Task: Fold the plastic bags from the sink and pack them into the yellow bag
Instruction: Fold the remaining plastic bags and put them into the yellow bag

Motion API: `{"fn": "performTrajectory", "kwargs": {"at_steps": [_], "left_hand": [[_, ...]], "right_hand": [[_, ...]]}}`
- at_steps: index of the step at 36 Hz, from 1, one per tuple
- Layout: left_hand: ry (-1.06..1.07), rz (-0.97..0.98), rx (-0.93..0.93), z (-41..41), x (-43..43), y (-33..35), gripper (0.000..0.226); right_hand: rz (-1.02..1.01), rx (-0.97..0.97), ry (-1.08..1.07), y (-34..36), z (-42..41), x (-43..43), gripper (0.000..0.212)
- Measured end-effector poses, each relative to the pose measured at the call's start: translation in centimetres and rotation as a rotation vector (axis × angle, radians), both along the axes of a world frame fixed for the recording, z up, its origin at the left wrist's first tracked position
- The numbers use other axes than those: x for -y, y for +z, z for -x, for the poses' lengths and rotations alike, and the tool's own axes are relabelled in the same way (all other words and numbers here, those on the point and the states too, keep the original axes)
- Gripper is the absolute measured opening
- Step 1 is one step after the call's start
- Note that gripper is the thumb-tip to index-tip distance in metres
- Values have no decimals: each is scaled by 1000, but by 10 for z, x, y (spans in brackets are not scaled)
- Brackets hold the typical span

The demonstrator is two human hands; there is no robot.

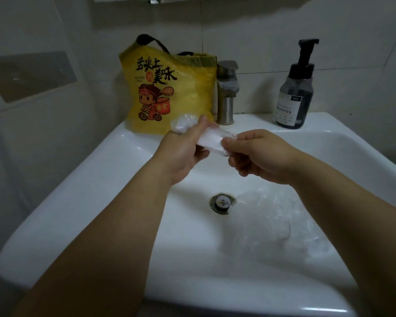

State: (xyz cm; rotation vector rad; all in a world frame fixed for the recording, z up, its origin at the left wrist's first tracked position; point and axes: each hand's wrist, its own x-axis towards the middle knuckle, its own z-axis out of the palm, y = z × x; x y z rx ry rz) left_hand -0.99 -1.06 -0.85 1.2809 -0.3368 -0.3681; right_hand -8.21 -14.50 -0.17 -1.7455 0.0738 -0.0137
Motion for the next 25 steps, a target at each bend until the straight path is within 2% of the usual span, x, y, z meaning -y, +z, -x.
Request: {"fn": "performTrajectory", "kwargs": {"at_steps": [5,13,20,25], "left_hand": [[87,3,28,-5,-11,1,10],[129,-91,152,-6,-10,-1,20],[4,-125,160,-4,-15,2,18],[-81,-150,166,-1,-21,5,22]], "right_hand": [[-75,8,-52,-1,-1,3,23],[-233,114,-139,3,-1,11,22],[-245,91,-112,7,1,18,14],[-274,50,-78,9,3,24,16]]}}
